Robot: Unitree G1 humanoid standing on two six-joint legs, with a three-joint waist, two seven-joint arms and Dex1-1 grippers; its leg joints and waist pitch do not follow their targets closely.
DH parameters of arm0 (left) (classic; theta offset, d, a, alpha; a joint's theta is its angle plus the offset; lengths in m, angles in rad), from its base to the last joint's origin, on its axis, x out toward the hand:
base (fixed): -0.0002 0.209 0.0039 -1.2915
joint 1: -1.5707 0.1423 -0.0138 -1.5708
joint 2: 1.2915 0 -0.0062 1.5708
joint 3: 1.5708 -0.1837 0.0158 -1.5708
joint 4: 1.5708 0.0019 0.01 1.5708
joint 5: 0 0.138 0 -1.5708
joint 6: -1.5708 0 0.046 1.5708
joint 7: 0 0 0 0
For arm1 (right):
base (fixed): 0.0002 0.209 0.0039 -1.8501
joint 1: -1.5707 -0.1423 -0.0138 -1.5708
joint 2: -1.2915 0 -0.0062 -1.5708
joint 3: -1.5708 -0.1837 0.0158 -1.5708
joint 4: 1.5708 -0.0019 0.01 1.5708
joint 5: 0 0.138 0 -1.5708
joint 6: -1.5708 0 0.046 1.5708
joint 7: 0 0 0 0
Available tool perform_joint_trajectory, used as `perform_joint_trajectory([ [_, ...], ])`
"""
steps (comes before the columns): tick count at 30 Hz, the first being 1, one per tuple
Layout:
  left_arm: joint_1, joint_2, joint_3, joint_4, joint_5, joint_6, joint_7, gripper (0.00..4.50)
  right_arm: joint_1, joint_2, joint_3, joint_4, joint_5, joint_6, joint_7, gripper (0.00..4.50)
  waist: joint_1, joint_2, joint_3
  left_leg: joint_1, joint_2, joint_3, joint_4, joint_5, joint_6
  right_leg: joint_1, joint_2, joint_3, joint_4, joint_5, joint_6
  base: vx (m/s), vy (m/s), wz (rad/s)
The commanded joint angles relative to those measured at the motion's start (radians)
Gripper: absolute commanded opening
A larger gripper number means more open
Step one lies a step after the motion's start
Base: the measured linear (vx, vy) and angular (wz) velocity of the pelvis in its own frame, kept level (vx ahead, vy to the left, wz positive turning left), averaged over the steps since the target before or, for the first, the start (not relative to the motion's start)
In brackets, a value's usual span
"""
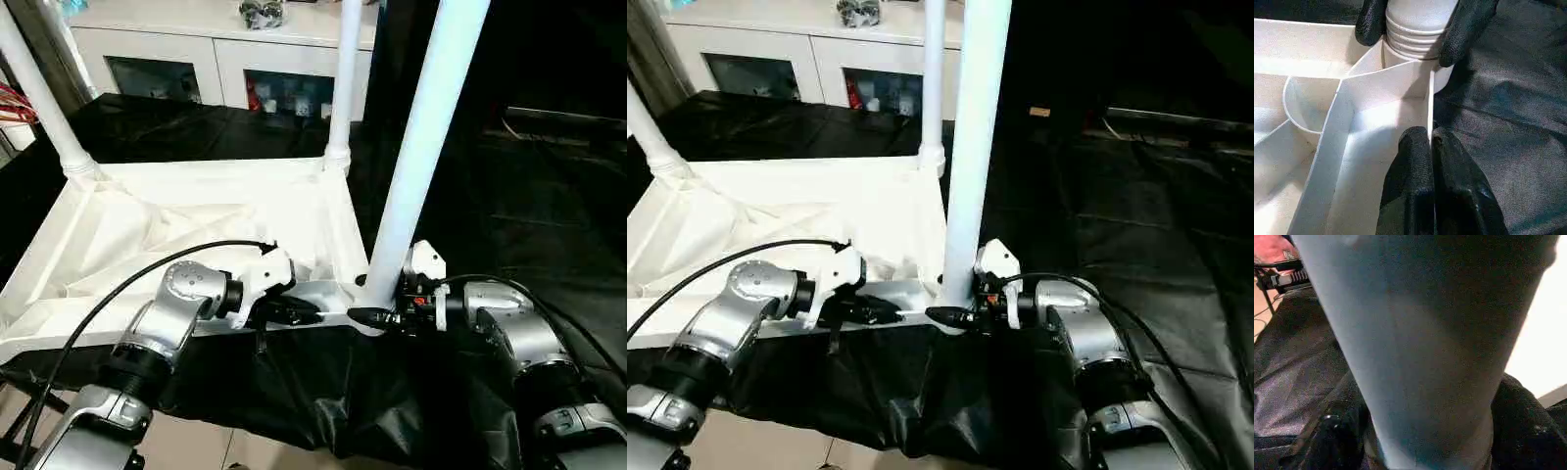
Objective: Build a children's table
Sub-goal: Rotate leg to tighten
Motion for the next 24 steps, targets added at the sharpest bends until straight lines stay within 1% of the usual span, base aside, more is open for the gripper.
perform_joint_trajectory([
  [1, -0.025, -0.045, 0.004, -0.015, -0.009, -0.008, 0.086, 0.00, 0.011, 0.057, 0.050, -0.016, 0.002, 0.010, -0.023, 2.74, 0.000, -0.006, -0.065, 0.014, 0.052, -0.022, -0.072, -0.239, 0.047, 0.048, -0.067, 0.056, -0.072, -0.283, -0.229, 0.000, 0.000, 0.00],
  [3, -0.030, -0.052, 0.007, -0.010, -0.004, -0.004, 0.106, 0.00, 0.007, 0.067, 0.044, -0.007, -0.006, 0.008, -0.054, 2.71, 0.000, -0.004, -0.065, 0.015, 0.051, -0.023, -0.072, -0.239, 0.043, 0.046, -0.068, 0.057, -0.073, -0.291, -0.226, 0.000, 0.000, 0.00],
  [4, -0.044, -0.077, 0.017, 0.014, 0.011, -0.006, 0.166, 0.00, -0.013, 0.097, 0.025, 0.041, -0.043, -0.007, -0.183, 2.70, -0.006, -0.004, -0.062, 0.016, 0.050, -0.024, -0.073, -0.250, 0.030, 0.042, -0.069, 0.057, -0.077, -0.325, -0.218, 0.000, 0.000, 0.00],
  [5, -0.057, -0.099, 0.025, 0.032, 0.020, -0.002, 0.216, 0.00, -0.031, 0.123, 0.005, 0.078, -0.056, 0.005, -0.274, 2.70, -0.009, -0.007, -0.061, 0.016, 0.047, -0.024, -0.074, -0.259, 0.026, 0.043, -0.069, 0.056, -0.081, -0.345, -0.212, 0.000, 0.000, 0.00],
  [6, -0.065, -0.112, 0.029, 0.043, 0.026, -0.001, 0.243, 0.00, -0.041, 0.138, -0.004, 0.099, -0.064, 0.009, -0.323, 2.70, -0.016, -0.006, -0.059, 0.017, 0.045, -0.027, -0.075, -0.276, 0.012, 0.041, -0.069, 0.055, -0.084, -0.390, -0.200, 0.000, 0.000, 0.00],
  [7, -0.078, -0.132, 0.033, 0.059, 0.037, 0.000, 0.289, 0.00, -0.053, 0.160, -0.017, 0.123, -0.072, 0.011, -0.393, 2.70, -0.019, -0.006, -0.060, 0.023, 0.045, -0.028, -0.074, -0.292, 0.003, 0.038, -0.070, 0.054, -0.090, -0.425, -0.187, 0.000, 0.000, 0.00],
  [9, -0.102, -0.165, 0.038, 0.086, 0.053, 0.007, 0.360, 0.00, -0.073, 0.194, -0.039, 0.158, -0.079, 0.018, -0.501, 2.69, -0.023, -0.011, -0.060, 0.019, 0.044, -0.029, -0.073, -0.288, 0.006, 0.039, -0.071, 0.055, -0.093, -0.435, -0.175, 0.000, 0.000, 0.00],
  [10, -0.117, -0.188, 0.042, 0.104, 0.059, 0.015, 0.401, 0.00, -0.085, 0.218, -0.054, 0.177, -0.078, 0.024, -0.565, 2.69, -0.024, -0.008, -0.061, 0.021, 0.044, -0.029, -0.073, -0.285, 0.010, 0.038, -0.070, 0.055, -0.093, -0.428, -0.172, 0.000, 0.000, 0.00],
  [12, -0.144, -0.230, 0.042, 0.132, 0.064, 0.029, 0.461, 0.00, -0.105, 0.263, -0.077, 0.206, -0.074, 0.031, -0.676, 2.69, -0.027, -0.008, -0.062, 0.019, 0.043, -0.028, -0.073, -0.272, 0.011, 0.038, -0.069, 0.054, -0.092, -0.413, -0.174, 0.000, 0.000, 0.00],
  [13, -0.159, -0.254, 0.039, 0.149, 0.071, 0.031, 0.489, 0.00, -0.118, 0.292, -0.085, 0.224, -0.080, 0.018, -0.734, 2.69, -0.025, -0.003, -0.064, 0.021, 0.043, -0.027, -0.071, -0.268, 0.011, 0.037, -0.069, 0.054, -0.091, -0.399, -0.178, 0.000, 0.000, 0.00],
  [14, -0.166, -0.264, 0.038, 0.158, 0.075, 0.031, 0.501, 0.00, -0.123, 0.306, -0.087, 0.230, -0.083, 0.008, -0.758, 2.69, -0.026, -0.004, -0.063, 0.019, 0.043, -0.026, -0.072, -0.266, 0.012, 0.037, -0.069, 0.055, -0.092, -0.388, -0.180, 0.000, 0.000, 0.00],
  [15, -0.167, -0.266, 0.036, 0.160, 0.077, 0.029, 0.501, 0.00, -0.124, 0.310, -0.086, 0.231, -0.085, 0.003, -0.761, 2.69, -0.025, -0.006, -0.065, 0.018, 0.043, -0.027, -0.072, -0.260, 0.015, 0.040, -0.068, 0.054, -0.088, -0.366, -0.182, 0.000, 0.000, 0.00],
  [16, -0.171, -0.271, 0.029, 0.169, 0.086, 0.021, 0.503, 0.00, -0.129, 0.322, -0.081, 0.237, -0.093, -0.013, -0.766, 2.69, -0.024, -0.003, -0.066, 0.015, 0.043, -0.026, -0.072, -0.249, 0.022, 0.041, -0.068, 0.055, -0.085, -0.330, -0.189, 0.000, 0.000, 0.00],
  [18, -0.174, -0.275, 0.023, 0.179, 0.093, 0.008, 0.500, 0.00, -0.129, 0.333, -0.073, 0.237, -0.093, -0.031, -0.735, 2.69, -0.024, -0.002, -0.068, 0.014, 0.043, -0.024, -0.070, -0.240, 0.032, 0.044, -0.067, 0.055, -0.081, -0.290, -0.202, 0.000, 0.000, 0.00],
  [19, -0.174, -0.276, 0.022, 0.183, 0.093, 0.005, 0.497, 0.00, -0.128, 0.335, -0.071, 0.236, -0.089, -0.037, -0.720, 3.04, -0.023, -0.003, -0.068, 0.012, 0.042, -0.023, -0.069, -0.234, 0.040, 0.046, -0.067, 0.055, -0.079, -0.273, -0.208, 0.000, 0.000, 0.00],
  [20, -0.173, -0.275, 0.022, 0.184, 0.093, 0.003, 0.495, 0.00, -0.129, 0.335, -0.074, 0.235, -0.081, -0.037, -0.709, 3.25, -0.022, -0.003, -0.068, 0.012, 0.042, -0.023, -0.069, -0.231, 0.042, 0.046, -0.068, 0.056, -0.078, -0.268, -0.210, 0.000, 0.000, 0.00],
  [21, -0.173, -0.273, 0.023, 0.186, 0.093, 0.002, 0.495, 0.00, -0.129, 0.334, -0.077, 0.235, -0.076, -0.036, -0.705, 3.25, -0.022, -0.003, -0.068, 0.012, 0.043, -0.024, -0.070, -0.226, 0.047, 0.047, -0.067, 0.055, -0.077, -0.264, -0.214, 0.000, 0.000, 0.00],
  [22, -0.173, -0.271, 0.023, 0.188, 0.092, 0.001, 0.492, 0.00, -0.132, 0.331, -0.077, 0.239, -0.077, -0.039, -0.705, 3.41, -0.023, -0.002, -0.066, 0.013, 0.043, -0.023, -0.071, -0.236, 0.047, 0.046, -0.067, 0.054, -0.079, -0.278, -0.212, 0.000, 0.000, 0.00],
  [24, -0.171, -0.264, 0.024, 0.186, 0.091, 0.000, 0.486, 0.00, -0.134, 0.323, -0.079, 0.240, -0.073, -0.041, -0.692, 3.48, -0.023, -0.002, -0.066, 0.014, 0.043, -0.023, -0.071, -0.246, 0.044, 0.045, -0.068, 0.054, -0.081, -0.295, -0.209, 0.000, 0.000, 0.00],
])
